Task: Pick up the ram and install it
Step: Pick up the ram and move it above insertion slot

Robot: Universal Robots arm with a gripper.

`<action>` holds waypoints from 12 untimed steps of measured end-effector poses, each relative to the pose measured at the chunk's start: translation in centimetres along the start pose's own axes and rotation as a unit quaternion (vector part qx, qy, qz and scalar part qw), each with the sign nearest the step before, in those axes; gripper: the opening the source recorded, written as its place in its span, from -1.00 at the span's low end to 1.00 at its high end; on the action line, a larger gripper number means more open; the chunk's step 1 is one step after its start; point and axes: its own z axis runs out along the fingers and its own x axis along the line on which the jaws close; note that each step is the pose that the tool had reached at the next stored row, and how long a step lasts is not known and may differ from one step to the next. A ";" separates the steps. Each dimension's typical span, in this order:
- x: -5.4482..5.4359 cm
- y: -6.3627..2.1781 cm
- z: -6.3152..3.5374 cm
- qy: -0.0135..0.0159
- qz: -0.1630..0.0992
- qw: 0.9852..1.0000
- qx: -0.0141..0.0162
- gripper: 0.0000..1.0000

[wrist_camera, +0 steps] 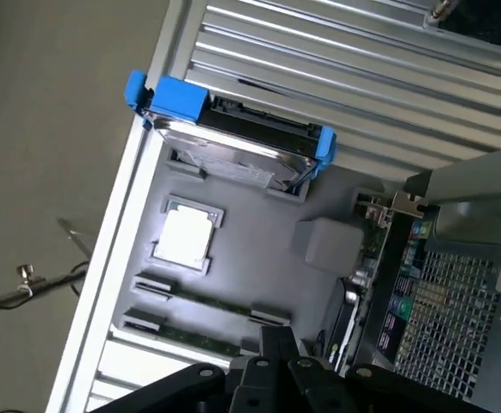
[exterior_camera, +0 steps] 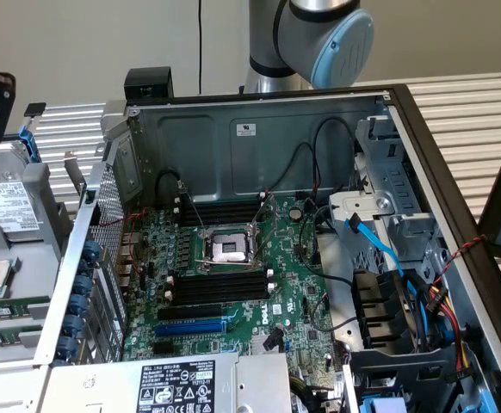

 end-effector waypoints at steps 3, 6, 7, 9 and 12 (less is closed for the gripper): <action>0.0 0.00 0.00 0.001 -0.027 1.000 0.000 -0.80; 0.0 -0.01 0.14 0.003 -0.055 0.999 -0.001 -0.80; 0.0 -0.01 0.26 0.003 -0.064 0.998 -0.001 -0.80; 0.0 -0.03 0.58 0.004 -0.082 0.997 -0.002 -0.80; 0.0 -0.06 1.13 0.006 -0.106 0.994 -0.002 -0.80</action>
